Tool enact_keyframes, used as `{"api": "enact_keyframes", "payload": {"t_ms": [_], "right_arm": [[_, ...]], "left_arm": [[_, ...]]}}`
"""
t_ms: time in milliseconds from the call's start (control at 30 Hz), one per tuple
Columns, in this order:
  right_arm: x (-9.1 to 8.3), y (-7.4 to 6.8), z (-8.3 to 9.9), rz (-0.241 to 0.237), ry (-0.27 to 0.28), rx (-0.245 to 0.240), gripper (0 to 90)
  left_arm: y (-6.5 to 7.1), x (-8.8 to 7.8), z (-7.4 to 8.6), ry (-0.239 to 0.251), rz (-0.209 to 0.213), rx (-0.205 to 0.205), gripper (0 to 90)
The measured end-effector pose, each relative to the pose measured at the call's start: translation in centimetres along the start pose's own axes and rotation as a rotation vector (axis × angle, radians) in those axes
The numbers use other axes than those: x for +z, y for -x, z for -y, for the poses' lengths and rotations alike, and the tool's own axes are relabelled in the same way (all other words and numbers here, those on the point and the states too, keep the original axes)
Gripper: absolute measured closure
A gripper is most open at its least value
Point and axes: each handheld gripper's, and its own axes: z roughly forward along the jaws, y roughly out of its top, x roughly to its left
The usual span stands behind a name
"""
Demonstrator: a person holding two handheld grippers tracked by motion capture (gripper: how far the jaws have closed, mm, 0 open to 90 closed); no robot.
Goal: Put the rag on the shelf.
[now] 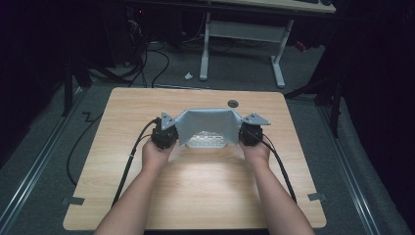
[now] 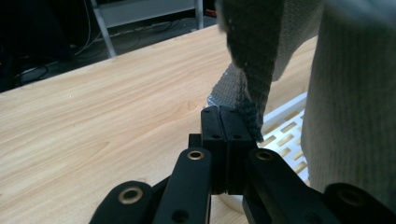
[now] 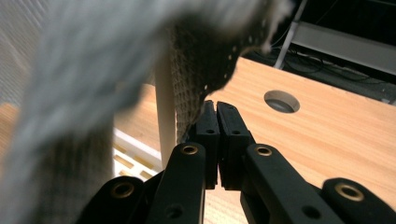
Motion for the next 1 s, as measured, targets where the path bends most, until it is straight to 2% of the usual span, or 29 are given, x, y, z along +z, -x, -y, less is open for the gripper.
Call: {"api": "enact_keyframes", "payload": {"t_ms": [267,633,700,767,933,1000], "right_arm": [[-0.1,-0.1,0.1,0.005,-0.011,-0.004,89.1],[0.0,0.0,0.8,0.004,-0.031,-0.006,88.1],[0.0,0.1,0.8,-0.003,-0.035,0.005,83.1],[-0.2,0.2,0.7,0.009,-0.037,0.009,79.1],[-1.0,1.0,0.4,0.035,-0.026,0.018,74.6],[-1.5,1.4,0.4,0.037,0.000,0.024,74.6]], "left_arm": [[-0.2,0.2,0.1,-0.010,0.002,-0.021,89.2],[-0.3,0.2,0.4,-0.036,0.008,-0.025,88.7],[-0.4,0.1,0.3,-0.032,-0.006,-0.029,82.0],[-0.6,-0.3,0.3,-0.016,-0.025,-0.040,74.6],[-1.6,-1.5,0.4,0.021,-0.054,-0.075,68.0],[-2.1,-2.0,0.6,0.037,-0.055,-0.094,67.2]]}}
